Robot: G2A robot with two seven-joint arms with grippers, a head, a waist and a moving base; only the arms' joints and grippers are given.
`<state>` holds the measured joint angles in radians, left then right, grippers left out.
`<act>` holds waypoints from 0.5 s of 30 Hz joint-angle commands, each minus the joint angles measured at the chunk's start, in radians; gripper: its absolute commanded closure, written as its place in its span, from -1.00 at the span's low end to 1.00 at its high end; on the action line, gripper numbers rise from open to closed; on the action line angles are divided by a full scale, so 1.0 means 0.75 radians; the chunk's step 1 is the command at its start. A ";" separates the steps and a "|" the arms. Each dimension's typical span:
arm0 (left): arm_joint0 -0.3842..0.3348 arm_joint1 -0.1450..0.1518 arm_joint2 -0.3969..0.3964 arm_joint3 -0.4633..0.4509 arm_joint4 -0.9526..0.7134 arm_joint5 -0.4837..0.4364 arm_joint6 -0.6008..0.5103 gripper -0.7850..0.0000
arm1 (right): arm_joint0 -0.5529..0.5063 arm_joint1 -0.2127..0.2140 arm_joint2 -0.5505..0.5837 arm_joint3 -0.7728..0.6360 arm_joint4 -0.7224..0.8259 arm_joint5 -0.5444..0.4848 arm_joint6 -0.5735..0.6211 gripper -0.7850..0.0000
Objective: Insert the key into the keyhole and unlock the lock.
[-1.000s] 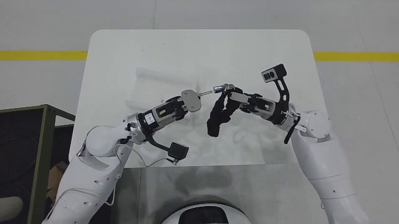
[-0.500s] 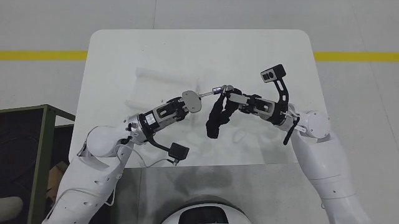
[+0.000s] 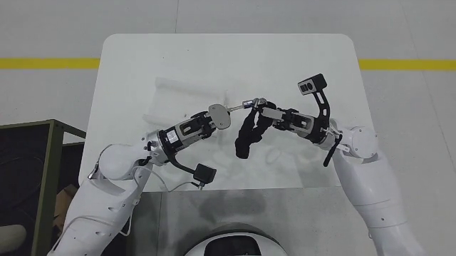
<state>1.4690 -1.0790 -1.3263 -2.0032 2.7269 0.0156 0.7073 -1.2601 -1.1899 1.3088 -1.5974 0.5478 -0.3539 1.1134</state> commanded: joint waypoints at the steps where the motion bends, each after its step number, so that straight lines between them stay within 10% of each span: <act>1: 0.001 0.000 0.003 0.003 -0.017 -0.004 0.006 1.00 | 0.000 0.001 -0.001 0.001 0.002 0.001 -0.001 1.00; 15: 0.001 0.007 -0.002 -0.005 -0.002 0.001 0.005 1.00 | 0.015 0.007 -0.017 0.008 0.008 -0.002 0.007 1.00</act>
<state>1.4696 -1.0741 -1.3277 -2.0062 2.7232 0.0165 0.7105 -1.2494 -1.1848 1.2972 -1.5917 0.5541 -0.3553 1.1191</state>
